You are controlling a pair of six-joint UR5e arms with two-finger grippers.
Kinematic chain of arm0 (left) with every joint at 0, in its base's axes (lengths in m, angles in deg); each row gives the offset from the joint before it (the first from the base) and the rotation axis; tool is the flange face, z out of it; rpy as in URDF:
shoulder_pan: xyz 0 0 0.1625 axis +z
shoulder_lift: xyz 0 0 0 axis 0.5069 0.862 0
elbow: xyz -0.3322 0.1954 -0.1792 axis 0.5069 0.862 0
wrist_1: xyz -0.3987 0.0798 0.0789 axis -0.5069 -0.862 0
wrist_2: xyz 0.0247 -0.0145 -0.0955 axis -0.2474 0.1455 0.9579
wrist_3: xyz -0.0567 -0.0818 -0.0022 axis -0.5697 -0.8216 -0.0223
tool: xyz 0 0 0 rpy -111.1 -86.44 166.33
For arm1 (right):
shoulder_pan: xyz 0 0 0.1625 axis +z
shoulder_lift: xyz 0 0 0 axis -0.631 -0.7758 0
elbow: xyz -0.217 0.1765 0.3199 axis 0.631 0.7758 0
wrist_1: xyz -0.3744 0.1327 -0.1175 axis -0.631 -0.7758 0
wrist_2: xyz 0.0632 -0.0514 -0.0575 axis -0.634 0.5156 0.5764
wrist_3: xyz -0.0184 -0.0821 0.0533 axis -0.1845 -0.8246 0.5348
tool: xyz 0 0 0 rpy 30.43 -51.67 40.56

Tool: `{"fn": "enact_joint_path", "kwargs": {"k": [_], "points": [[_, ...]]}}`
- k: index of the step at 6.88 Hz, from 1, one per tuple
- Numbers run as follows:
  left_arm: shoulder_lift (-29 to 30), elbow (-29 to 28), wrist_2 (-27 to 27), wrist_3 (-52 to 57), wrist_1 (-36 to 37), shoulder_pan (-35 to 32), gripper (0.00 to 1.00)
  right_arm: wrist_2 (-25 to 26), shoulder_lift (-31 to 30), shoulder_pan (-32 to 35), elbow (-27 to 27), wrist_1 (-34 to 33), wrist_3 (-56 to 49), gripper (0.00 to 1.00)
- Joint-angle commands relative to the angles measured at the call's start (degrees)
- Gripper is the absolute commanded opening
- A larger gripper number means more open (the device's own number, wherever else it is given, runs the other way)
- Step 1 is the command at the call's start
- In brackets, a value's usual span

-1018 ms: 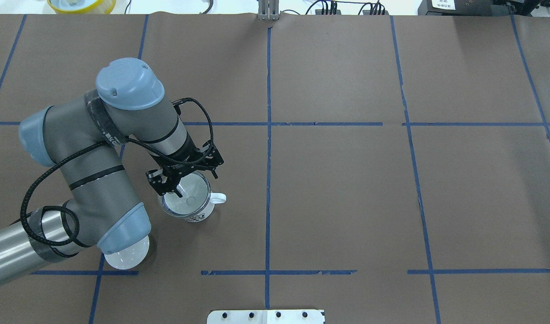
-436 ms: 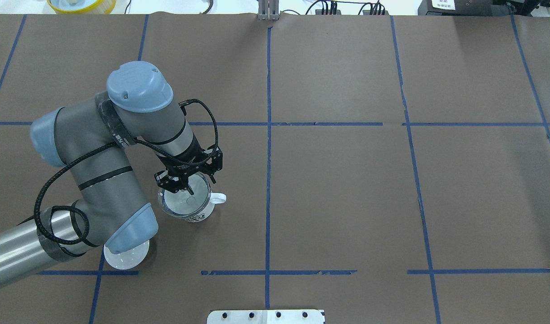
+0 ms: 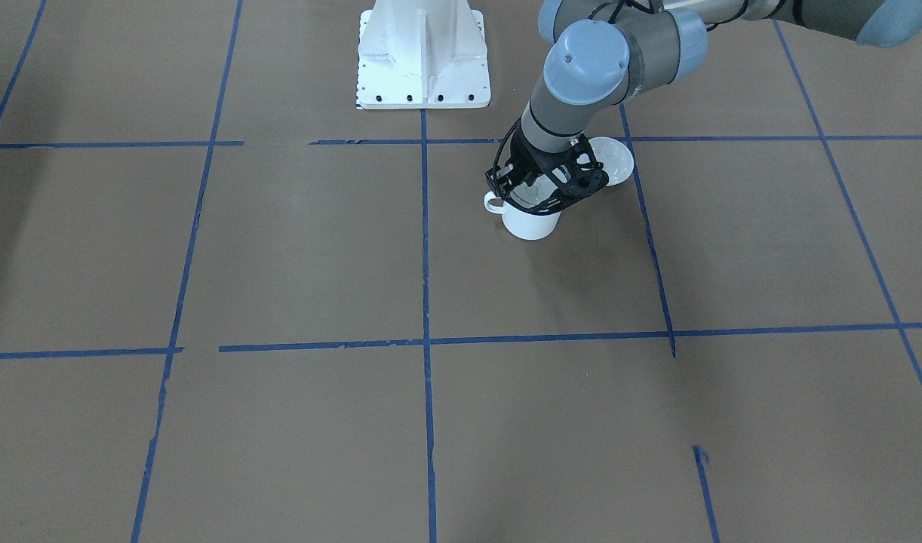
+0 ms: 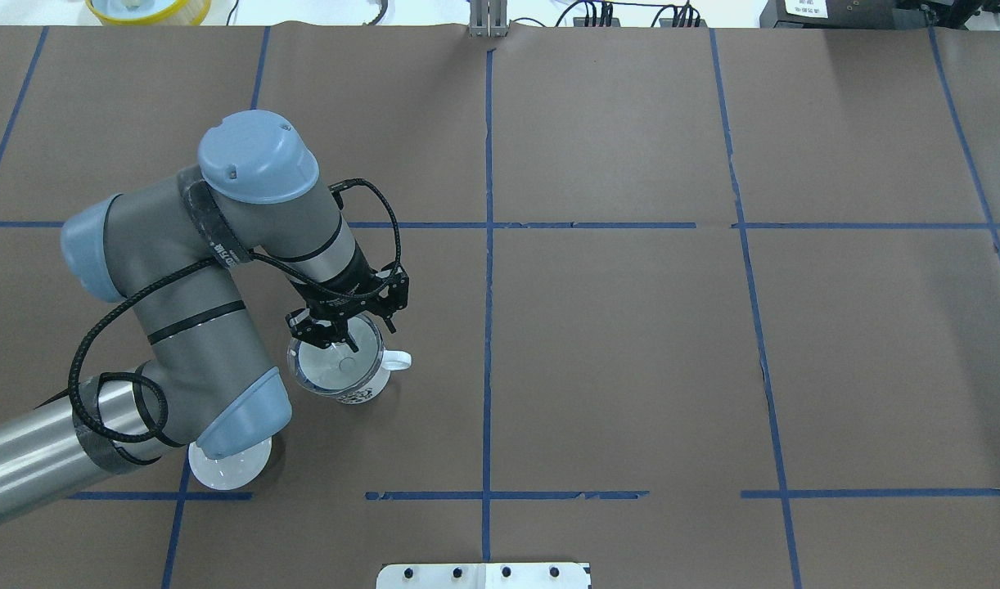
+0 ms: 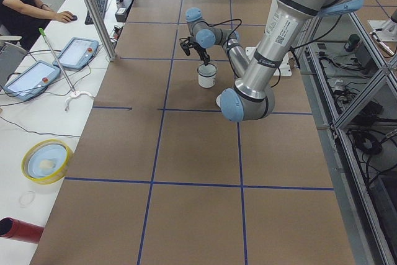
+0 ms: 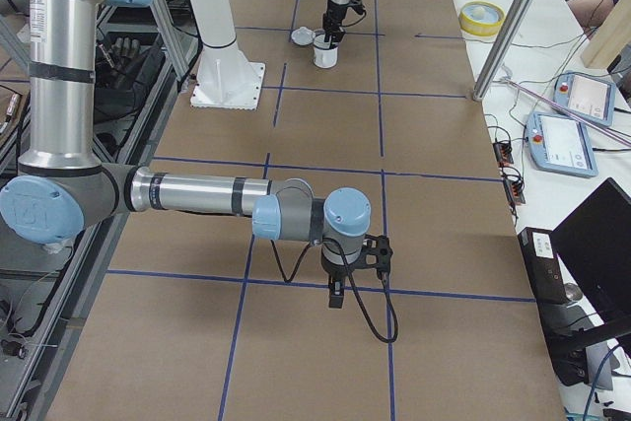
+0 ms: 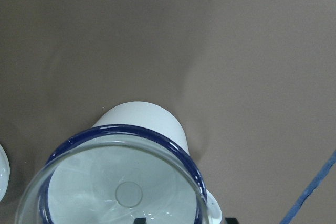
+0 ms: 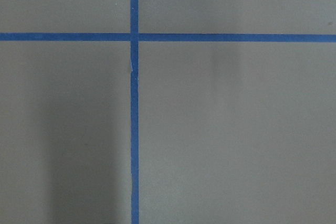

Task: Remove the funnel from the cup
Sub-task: 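Move the left gripper over the mug and grasp the glass funnel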

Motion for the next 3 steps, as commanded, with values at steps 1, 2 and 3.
{"fn": "enact_joint_path", "kwargs": {"k": [1, 2, 3], "points": [[0.1, -0.7, 0.0, 0.0, -0.4, 0.1, 0.41, 0.0, 0.0, 0.0, 0.0, 0.0, 0.0, 1.00], [0.1, -0.6, -0.1, 0.0, -0.4, 0.0, 0.10, 0.0, 0.0, 0.0, 0.0, 0.0, 0.0, 1.00], [0.2, -0.4, -0.1, 0.0, -0.4, 0.0, 0.00, 0.0, 0.0, 0.0, 0.0, 0.0, 0.0, 1.00]]}}
